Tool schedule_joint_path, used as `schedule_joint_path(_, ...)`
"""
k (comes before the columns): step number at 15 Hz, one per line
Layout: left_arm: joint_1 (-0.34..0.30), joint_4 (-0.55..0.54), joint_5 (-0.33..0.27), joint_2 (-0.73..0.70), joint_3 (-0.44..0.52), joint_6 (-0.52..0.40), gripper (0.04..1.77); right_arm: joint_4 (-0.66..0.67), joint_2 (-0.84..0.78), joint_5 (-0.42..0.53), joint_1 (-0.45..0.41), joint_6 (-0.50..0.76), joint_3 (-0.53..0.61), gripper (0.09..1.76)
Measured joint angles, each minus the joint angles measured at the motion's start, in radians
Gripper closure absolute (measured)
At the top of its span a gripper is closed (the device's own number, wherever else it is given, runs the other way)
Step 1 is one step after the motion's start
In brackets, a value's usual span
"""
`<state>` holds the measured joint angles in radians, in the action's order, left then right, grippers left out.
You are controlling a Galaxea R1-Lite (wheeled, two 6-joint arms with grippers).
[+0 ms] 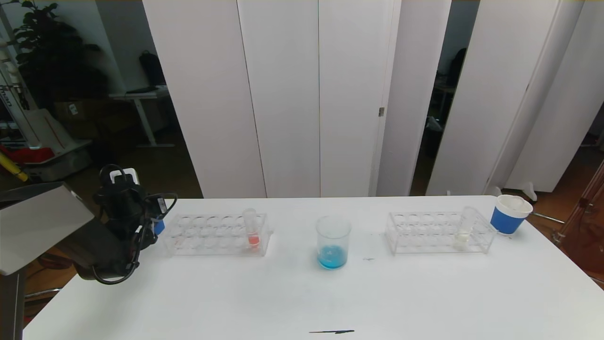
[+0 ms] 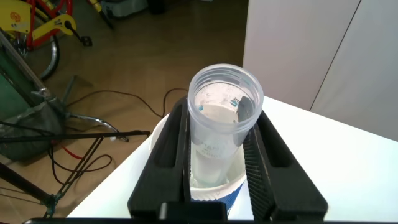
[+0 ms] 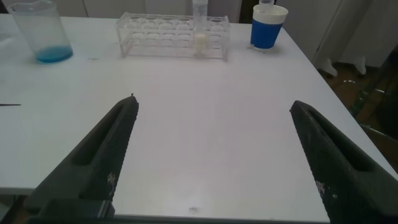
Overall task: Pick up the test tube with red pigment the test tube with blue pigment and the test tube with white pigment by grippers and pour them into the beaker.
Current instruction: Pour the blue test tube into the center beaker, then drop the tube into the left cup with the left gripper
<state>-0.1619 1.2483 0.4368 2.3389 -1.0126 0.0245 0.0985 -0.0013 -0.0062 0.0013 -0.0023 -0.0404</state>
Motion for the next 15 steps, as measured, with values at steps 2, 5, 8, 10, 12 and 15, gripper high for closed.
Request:
schedule_joint_path(2, 0.001, 0.0, -0.002, -0.003, 0.004, 0.004, 1.04, 0.0, 0.0, 0.0, 0.0, 0.0, 0.0, 0.1)
schedule_joint_path(5, 0.003, 0.004, 0.0, -0.013, 0.007, 0.0, 0.13, 0.0, 0.0, 0.0, 0.0, 0.0, 0.0, 0.1)
schedule_joint_path(8, 0.003, 0.004, 0.002, -0.019, 0.008, 0.0, 0.06, 0.0, 0.0, 0.0, 0.0, 0.0, 0.0, 0.1)
schedule_joint_path(10, 0.003, 0.004, 0.002, -0.024, 0.009, 0.0, 0.06, 0.0, 0.0, 0.0, 0.0, 0.0, 0.0, 0.1)
schedule_joint_path(12, 0.002, 0.001, -0.001, -0.038, 0.012, 0.004, 0.06, 0.0, 0.0, 0.0, 0.0, 0.0, 0.0, 0.1)
schedule_joint_path(15, 0.001, -0.042, -0.007, -0.091, 0.024, 0.007, 0.06, 0.0, 0.0, 0.0, 0.0, 0.0, 0.0, 0.1)
